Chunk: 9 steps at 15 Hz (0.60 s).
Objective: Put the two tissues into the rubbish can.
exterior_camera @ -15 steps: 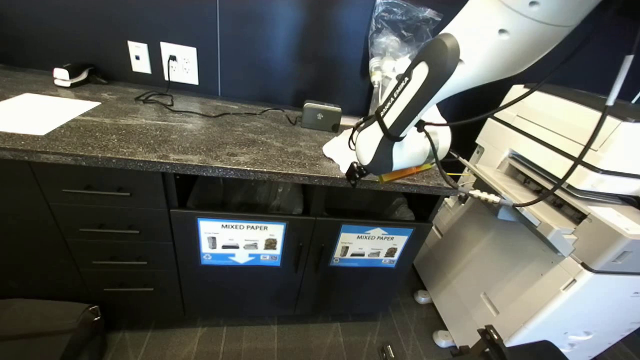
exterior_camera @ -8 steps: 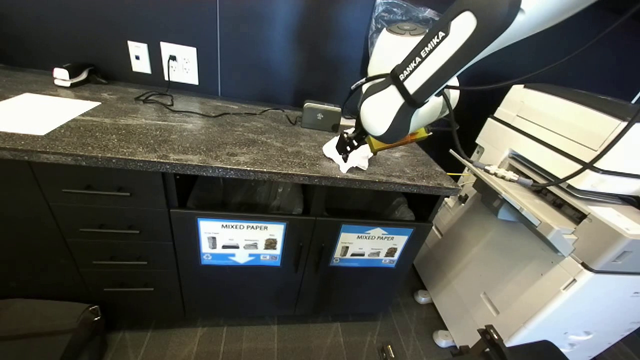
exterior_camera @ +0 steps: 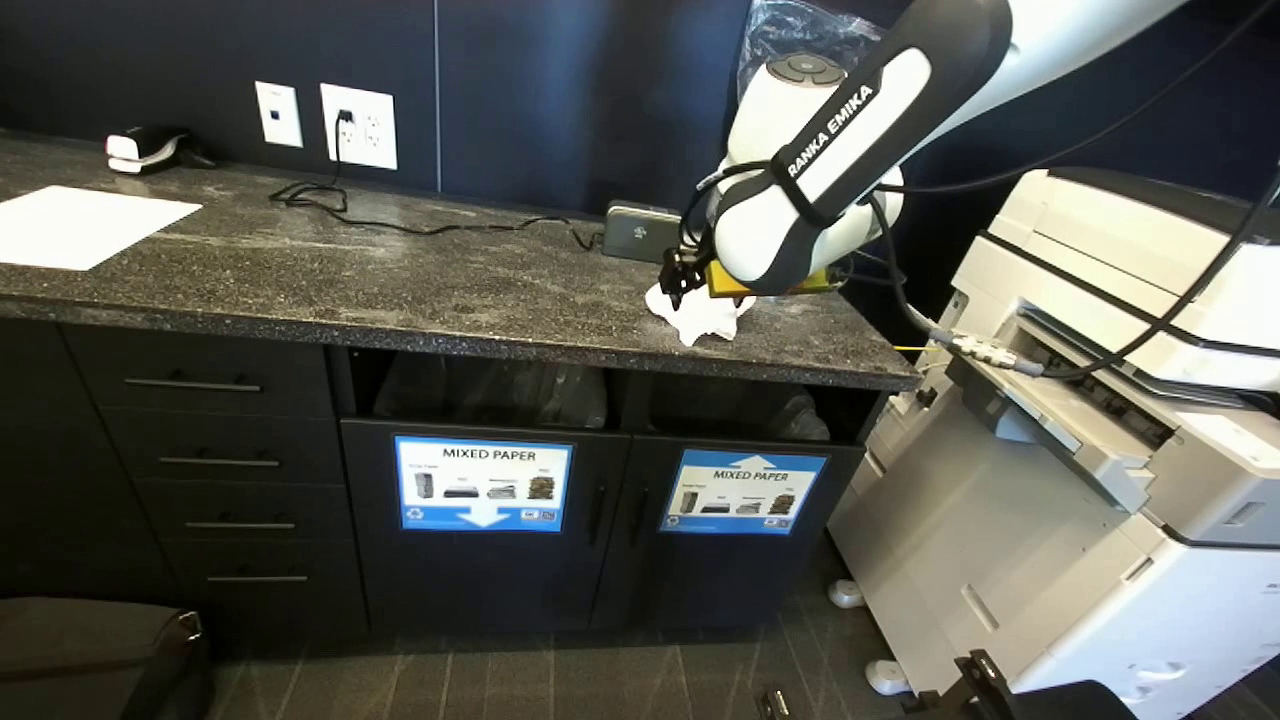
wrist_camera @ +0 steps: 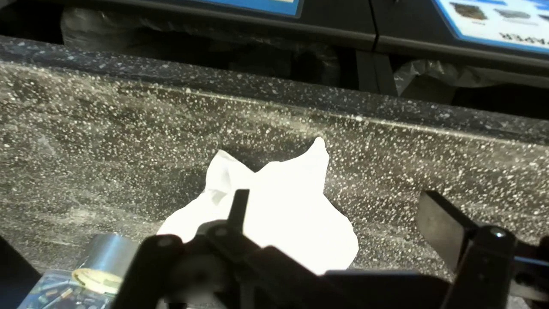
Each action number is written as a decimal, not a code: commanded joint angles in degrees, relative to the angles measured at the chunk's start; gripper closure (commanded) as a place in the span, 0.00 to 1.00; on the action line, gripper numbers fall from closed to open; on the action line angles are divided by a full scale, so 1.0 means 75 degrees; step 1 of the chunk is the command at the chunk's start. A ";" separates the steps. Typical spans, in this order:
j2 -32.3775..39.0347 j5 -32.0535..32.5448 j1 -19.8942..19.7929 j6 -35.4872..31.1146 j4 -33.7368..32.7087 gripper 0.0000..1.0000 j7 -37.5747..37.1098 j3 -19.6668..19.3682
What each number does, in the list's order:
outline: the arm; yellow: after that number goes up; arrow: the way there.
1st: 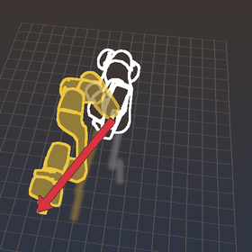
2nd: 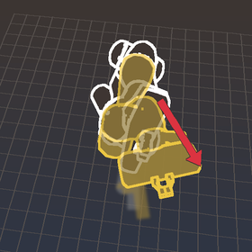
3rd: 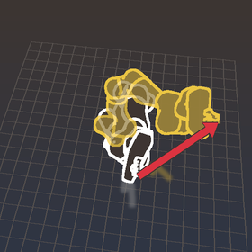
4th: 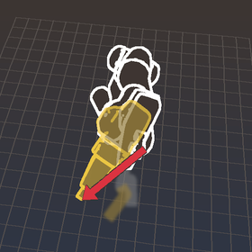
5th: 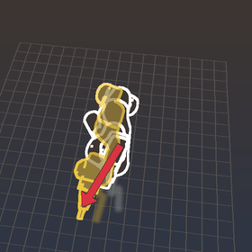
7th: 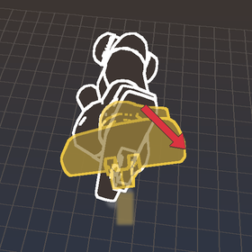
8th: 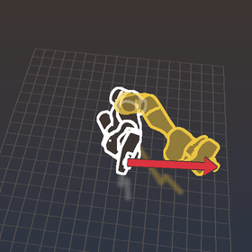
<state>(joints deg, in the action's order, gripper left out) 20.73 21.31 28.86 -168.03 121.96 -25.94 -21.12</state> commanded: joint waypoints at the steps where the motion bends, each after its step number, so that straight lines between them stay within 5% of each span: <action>1: 0.0631 0.0299 0.0320 -0.0975 -0.0529 0.00 -0.0717 -0.0599; 9: 0.2043 0.0086 0.0658 -0.1940 -0.1235 0.00 -0.0996 -0.1455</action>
<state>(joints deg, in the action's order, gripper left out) 31.43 21.93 32.04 -179.52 115.86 -31.45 -29.05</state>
